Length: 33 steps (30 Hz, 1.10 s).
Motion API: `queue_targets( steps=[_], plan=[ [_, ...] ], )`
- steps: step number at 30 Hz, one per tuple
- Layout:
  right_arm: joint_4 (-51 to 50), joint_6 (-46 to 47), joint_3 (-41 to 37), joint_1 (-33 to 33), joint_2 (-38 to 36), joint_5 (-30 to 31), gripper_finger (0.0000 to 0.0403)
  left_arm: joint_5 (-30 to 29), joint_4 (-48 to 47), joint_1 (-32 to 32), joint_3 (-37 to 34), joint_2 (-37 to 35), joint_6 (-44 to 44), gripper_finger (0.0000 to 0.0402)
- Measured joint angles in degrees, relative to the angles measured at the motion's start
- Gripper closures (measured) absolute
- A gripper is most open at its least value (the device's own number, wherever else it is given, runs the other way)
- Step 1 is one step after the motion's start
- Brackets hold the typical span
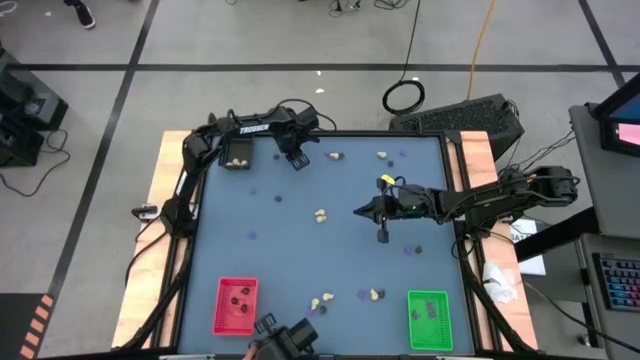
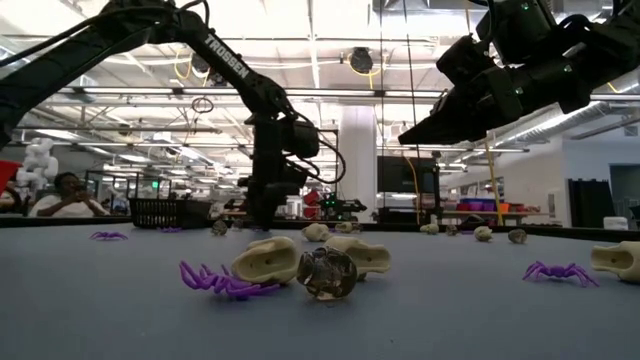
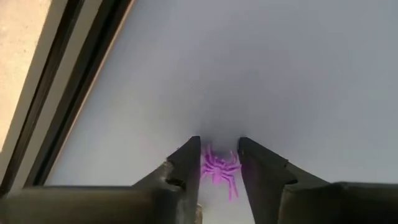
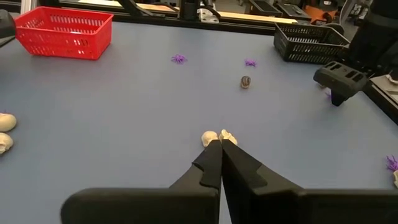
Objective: Sort Halloween decoration
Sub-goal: Put the violet spider toy into the green bin
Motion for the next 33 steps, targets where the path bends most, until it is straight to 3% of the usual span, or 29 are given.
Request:
queue_targets(
  steps=[7,23,33],
  plan=[
    [0.01,0.00,0.00,-0.01,0.00,0.00,0.0403,-0.19,-1.62,-1.07,1.34,0.28,1.68,0.0393],
    [-1.34,0.00,0.00,0.00,0.00,0.00,0.0403,-1.46,-7.25,-7.72,6.96,-2.19,6.14,0.0401],
    [-6.33,1.37,0.02,0.09,0.00,0.00,0.0403,6.46,-1.25,-14.36,4.81,-8.54,3.00,0.0402]
  ],
)
